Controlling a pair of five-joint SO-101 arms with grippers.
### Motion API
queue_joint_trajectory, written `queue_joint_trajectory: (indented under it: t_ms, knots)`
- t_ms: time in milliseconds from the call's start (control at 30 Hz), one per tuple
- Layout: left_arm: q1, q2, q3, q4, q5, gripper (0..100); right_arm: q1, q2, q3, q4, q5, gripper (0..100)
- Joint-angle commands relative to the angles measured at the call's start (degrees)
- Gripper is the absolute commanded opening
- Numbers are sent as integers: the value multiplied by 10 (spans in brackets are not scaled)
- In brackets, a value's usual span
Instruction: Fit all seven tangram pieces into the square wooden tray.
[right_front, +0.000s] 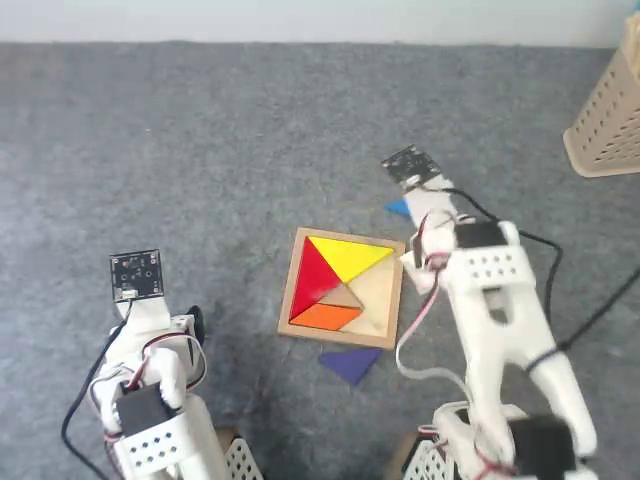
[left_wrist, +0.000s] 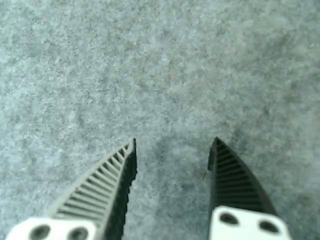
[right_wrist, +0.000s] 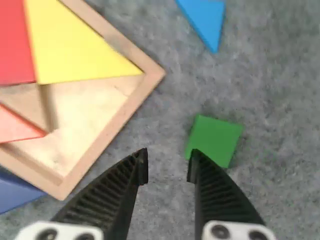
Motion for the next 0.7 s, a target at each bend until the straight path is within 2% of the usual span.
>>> queue_joint_trajectory:
  t_ms: [0, 100, 267, 667]
  knots:
    - [0, -7, -11, 2, 5, 225, 29, 38, -61, 3, -14, 156]
    - [0, -7, -11, 2, 5, 225, 32, 75, -72, 0, -16, 164]
    - [0, -7, -11, 2, 5, 225, 38, 125, -94, 0, -18, 232]
    - [0, -7, -11, 2, 5, 225, 51, 235, -123, -51, -17, 232]
